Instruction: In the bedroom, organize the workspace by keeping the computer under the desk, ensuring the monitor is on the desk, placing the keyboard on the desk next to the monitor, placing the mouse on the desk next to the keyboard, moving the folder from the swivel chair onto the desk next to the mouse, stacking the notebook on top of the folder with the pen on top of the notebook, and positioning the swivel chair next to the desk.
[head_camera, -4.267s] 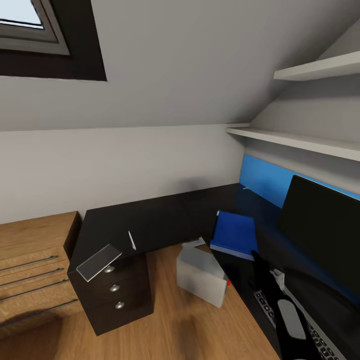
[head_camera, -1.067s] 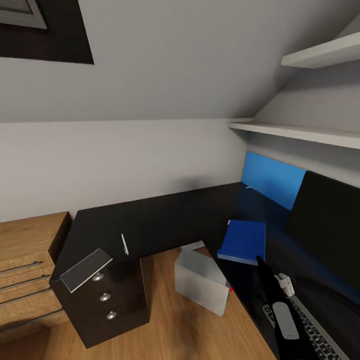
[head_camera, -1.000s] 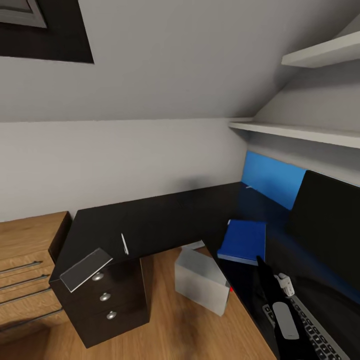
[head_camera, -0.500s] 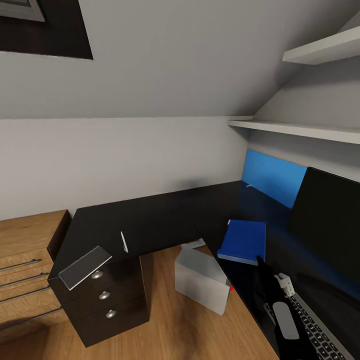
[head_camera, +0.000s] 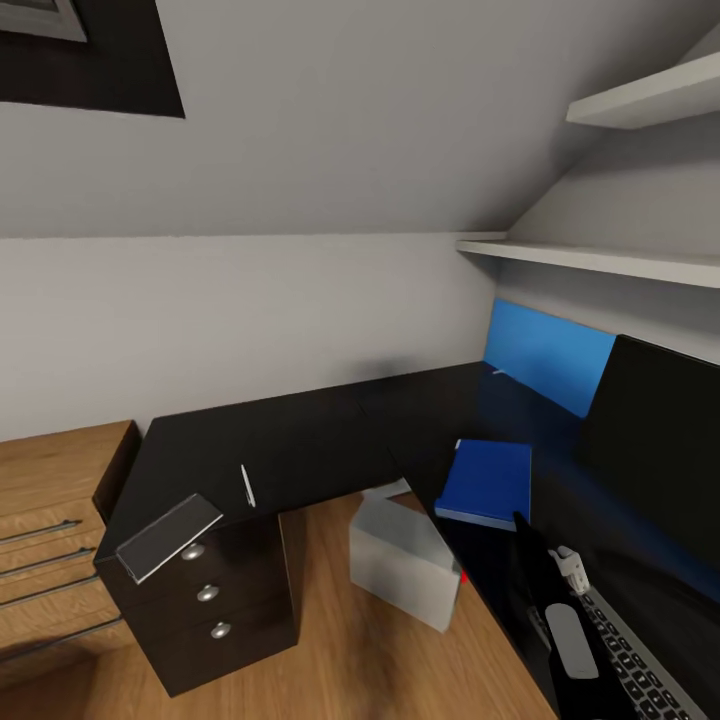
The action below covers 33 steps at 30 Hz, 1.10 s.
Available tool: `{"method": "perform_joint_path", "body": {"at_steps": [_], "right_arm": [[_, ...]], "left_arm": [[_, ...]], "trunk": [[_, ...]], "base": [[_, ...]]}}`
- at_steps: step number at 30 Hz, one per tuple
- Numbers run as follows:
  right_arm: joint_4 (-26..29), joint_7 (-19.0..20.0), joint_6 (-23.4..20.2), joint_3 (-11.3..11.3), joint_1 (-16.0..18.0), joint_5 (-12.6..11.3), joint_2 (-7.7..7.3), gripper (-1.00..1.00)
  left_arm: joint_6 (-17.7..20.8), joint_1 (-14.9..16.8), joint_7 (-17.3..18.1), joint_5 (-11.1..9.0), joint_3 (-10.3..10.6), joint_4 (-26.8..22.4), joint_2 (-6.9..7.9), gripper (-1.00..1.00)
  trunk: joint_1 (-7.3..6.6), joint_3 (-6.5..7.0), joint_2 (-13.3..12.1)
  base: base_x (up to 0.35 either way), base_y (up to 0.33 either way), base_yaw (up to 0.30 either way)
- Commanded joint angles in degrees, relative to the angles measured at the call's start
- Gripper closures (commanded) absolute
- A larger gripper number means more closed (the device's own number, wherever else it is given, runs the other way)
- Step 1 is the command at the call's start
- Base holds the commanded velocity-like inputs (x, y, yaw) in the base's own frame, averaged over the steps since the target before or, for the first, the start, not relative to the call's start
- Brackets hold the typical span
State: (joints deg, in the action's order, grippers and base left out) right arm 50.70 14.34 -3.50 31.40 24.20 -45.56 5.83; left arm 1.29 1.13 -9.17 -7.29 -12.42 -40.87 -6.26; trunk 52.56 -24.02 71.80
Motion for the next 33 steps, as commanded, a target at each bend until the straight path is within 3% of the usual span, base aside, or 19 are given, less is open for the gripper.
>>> {"method": "perform_joint_path", "body": {"at_steps": [1, 30, 33], "right_arm": [[0.02, 0.33, -0.37, 0.24, 0.06, -0.58, 0.06, 1.0], [-0.02, 0.33, -0.37, 0.24, 0.06, -0.58, 0.06, 1.0], [-0.02, 0.33, -0.37, 0.24, 0.06, -0.58, 0.06, 1.0]], "left_arm": [[0.15, 0.02, -0.06, -0.55, -0.03, -0.05, -0.01, -1.0], [0.12, 0.02, -0.09, -0.54, -0.15, -0.25, 0.13, -1.0], [0.12, 0.02, -0.13, -0.54, -0.15, -0.26, 0.1, -1.0]], "trunk": [[0.01, -0.06, 0.03], [0.01, -0.06, 0.03], [0.67, -0.6, 1.24]], "base": [[0.141, 0.0, 0.0], [0.038, 0.0, 0.0], [0.001, 0.0, 0.0]]}}
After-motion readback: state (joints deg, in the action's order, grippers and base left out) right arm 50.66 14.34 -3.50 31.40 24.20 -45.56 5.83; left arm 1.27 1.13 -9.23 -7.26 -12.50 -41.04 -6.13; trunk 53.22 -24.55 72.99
